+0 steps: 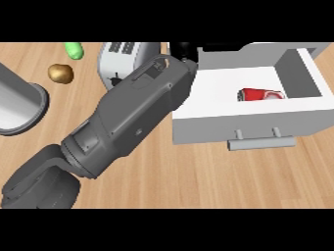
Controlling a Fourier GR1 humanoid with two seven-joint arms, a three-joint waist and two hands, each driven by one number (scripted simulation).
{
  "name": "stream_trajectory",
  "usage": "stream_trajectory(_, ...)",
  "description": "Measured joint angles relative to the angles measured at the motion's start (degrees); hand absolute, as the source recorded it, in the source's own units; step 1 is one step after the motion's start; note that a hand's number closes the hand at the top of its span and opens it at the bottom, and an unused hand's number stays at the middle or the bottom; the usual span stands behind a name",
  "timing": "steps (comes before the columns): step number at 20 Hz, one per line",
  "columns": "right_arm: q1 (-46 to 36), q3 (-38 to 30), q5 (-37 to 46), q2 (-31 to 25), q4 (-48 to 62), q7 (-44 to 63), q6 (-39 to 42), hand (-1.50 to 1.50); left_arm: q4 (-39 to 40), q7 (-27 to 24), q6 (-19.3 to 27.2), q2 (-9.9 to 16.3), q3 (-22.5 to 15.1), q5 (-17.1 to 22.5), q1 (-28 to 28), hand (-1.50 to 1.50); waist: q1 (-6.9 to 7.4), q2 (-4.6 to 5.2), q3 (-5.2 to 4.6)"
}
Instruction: Pick up the can, place it into the drawer and close the drawer
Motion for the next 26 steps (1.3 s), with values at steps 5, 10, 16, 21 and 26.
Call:
stream_trajectory(5, -4.7, 6.5, 13.9, 0.2, -0.6, -0.9, -1.4, -1.50, -0.1, -0.6, 0.1, 0.0, 0.1, 0.7, -0.7, -1.50, 1.57, -0.15, -0.04)
stream_trajectory(10, -9.2, 15.1, 29.1, 0.2, 3.2, -3.2, -3.8, -1.50, -0.8, 0.8, 0.0, 0.0, 0.4, 1.0, -1.1, -1.50, 3.04, -0.46, -0.06)
stream_trajectory(16, -17.4, 24.1, 44.5, 0.4, 12.5, -5.0, -9.9, -1.50, -0.5, 2.6, -0.1, 0.8, 1.6, 0.5, -1.7, -1.50, 3.87, -0.67, -0.07)
stream_trajectory(21, -23.5, 29.3, 54.5, -0.7, 22.9, -7.1, -14.7, -1.50, -2.1, 4.7, -0.2, 2.5, 1.4, -1.1, -0.7, -1.50, 4.66, -0.92, -0.09)
stream_trajectory(26, -29.7, 32.9, 62.0, -1.9, 35.5, -10.1, -19.3, -1.50, -4.1, 6.7, -0.5, 4.9, 1.5, -2.5, 0.7, -1.50, 5.15, -0.98, -0.08)
